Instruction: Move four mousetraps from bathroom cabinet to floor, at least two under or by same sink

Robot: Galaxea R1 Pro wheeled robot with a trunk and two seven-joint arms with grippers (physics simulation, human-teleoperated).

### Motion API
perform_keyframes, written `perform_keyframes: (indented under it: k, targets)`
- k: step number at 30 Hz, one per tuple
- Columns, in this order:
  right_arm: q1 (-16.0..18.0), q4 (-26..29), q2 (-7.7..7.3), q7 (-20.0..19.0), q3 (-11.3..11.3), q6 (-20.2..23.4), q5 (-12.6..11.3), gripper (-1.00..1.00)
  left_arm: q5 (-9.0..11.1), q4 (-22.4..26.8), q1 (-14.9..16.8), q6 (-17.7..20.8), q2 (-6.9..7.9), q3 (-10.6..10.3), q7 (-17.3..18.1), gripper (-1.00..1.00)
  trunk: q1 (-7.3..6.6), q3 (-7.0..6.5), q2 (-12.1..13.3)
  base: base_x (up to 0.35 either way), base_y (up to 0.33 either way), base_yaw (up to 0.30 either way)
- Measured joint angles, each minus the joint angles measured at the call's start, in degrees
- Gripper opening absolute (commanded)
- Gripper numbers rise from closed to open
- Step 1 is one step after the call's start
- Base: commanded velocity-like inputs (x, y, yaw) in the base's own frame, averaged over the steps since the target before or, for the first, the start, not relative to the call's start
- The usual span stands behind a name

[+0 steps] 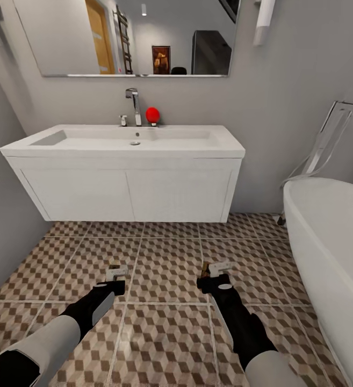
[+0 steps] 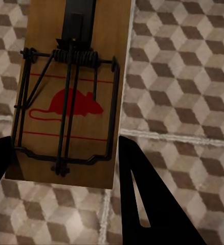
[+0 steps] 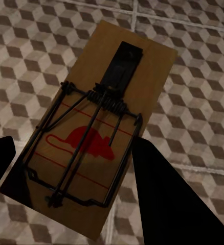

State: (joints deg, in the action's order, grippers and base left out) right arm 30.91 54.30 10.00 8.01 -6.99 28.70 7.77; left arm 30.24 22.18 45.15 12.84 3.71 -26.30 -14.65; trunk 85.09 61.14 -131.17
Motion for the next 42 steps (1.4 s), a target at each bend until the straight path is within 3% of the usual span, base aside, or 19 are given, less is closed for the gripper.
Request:
perform_keyframes:
  k: [5,15,30,36,42]
  targets:
    - [0.01,0.52,0.00,0.05,-1.32,-0.38,0.02,-1.00,-0.01,0.18,0.00,-0.01,0.00,0.00,-0.06,-1.00,1.10,1.35,-2.01,0.000,0.000,0.000]
    - [0.00,4.58,0.00,0.38,-1.71,-0.16,-0.04,-1.00,0.00,0.24,0.00,0.02,0.00,0.00,-0.08,-1.00,3.30,4.06,-6.02,0.000,0.000,0.000]
    - [0.02,4.95,0.00,0.45,-1.77,0.09,-0.08,-1.00,-0.01,2.04,0.00,0.38,0.03,0.00,-0.19,-1.00,6.59,8.12,-12.03,0.000,0.000,0.000]
    - [0.02,4.96,0.00,0.49,-1.74,0.16,-0.08,-1.00,-0.01,3.59,0.00,0.60,0.11,0.05,-0.24,-1.00,6.75,10.00,-12.13,0.000,0.000,0.000]
    - [0.02,4.95,0.00,0.49,-1.74,0.17,-0.08,-1.00,0.02,8.83,-0.01,2.96,0.76,0.01,-0.23,-1.00,6.91,11.88,-12.21,0.000,0.000,0.000]
